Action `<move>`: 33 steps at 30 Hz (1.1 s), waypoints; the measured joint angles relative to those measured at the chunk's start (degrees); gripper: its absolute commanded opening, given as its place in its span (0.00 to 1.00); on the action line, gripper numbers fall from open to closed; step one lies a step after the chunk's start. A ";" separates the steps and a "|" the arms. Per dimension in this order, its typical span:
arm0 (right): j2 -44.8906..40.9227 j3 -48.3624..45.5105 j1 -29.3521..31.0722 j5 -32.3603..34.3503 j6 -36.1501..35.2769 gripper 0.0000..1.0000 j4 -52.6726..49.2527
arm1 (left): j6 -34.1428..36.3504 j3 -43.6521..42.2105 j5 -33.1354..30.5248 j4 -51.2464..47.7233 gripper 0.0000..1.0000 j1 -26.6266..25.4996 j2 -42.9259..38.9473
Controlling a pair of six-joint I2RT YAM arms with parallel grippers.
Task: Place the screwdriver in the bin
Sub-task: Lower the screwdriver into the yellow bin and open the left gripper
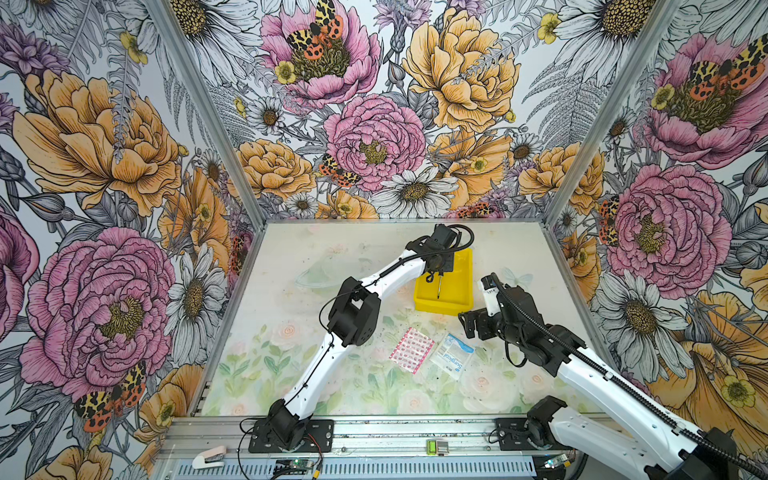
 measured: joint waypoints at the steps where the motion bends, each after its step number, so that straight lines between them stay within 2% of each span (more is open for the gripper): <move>1: 0.00 0.00 -0.57 0.00 0.02 1.00 -0.02 | 0.00 0.02 0.00 0.00 0.13 0.00 0.00; 8: -0.55 0.00 -4.22 -0.85 0.02 1.00 -0.04 | -0.81 1.33 -0.09 0.17 0.15 0.00 1.99; 29: -2.62 0.00 -9.62 -4.70 -2.64 1.00 -0.57 | -4.35 1.33 -1.99 0.20 0.18 -0.11 5.35; 31: -2.82 0.00 -9.94 -5.03 -2.80 0.99 -0.66 | -4.57 1.33 -2.32 0.48 0.20 -0.17 5.57; 33: -2.89 0.00 -10.23 -5.16 -3.04 1.00 -0.66 | -4.74 1.33 -2.45 0.59 0.26 -0.15 5.57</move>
